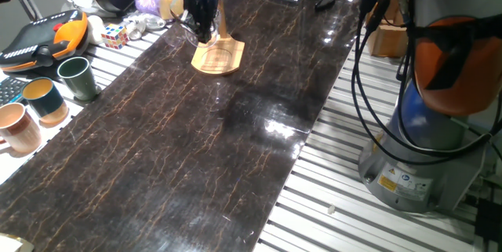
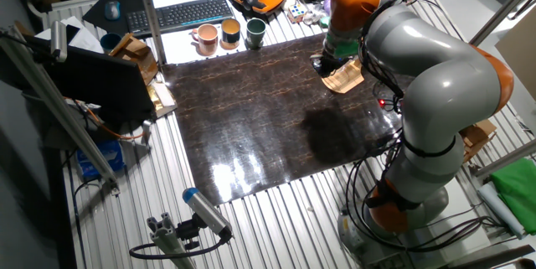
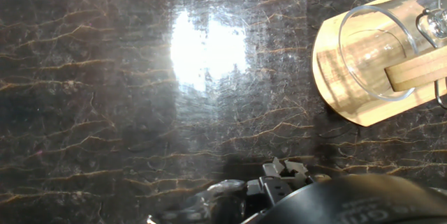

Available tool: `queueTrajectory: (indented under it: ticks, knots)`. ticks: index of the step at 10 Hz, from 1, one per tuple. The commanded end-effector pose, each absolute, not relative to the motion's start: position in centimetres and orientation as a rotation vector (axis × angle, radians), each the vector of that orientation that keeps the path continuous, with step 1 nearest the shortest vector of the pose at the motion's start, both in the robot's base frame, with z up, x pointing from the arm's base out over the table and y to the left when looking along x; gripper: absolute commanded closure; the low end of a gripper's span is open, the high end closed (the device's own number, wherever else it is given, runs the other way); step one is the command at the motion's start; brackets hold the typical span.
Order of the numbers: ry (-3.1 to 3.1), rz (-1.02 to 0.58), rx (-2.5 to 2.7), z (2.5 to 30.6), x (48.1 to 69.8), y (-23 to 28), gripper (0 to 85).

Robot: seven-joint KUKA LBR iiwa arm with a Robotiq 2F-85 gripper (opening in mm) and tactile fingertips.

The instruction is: Take the cup off the cup rack

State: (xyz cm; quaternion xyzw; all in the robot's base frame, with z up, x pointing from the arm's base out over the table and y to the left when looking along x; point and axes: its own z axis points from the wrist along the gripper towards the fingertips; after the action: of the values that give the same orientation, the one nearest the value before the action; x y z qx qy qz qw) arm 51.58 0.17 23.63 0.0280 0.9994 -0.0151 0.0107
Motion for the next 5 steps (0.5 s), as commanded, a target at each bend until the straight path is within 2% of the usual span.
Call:
queueTrajectory:
  ticks: [1, 5]
  knots:
    - [3.114, -0.058, 0.106, 23.5, 51.7, 0.2, 84.3]
    - [3.062, -0.130, 0.466, 22.3, 53.1, 0.4, 84.3]
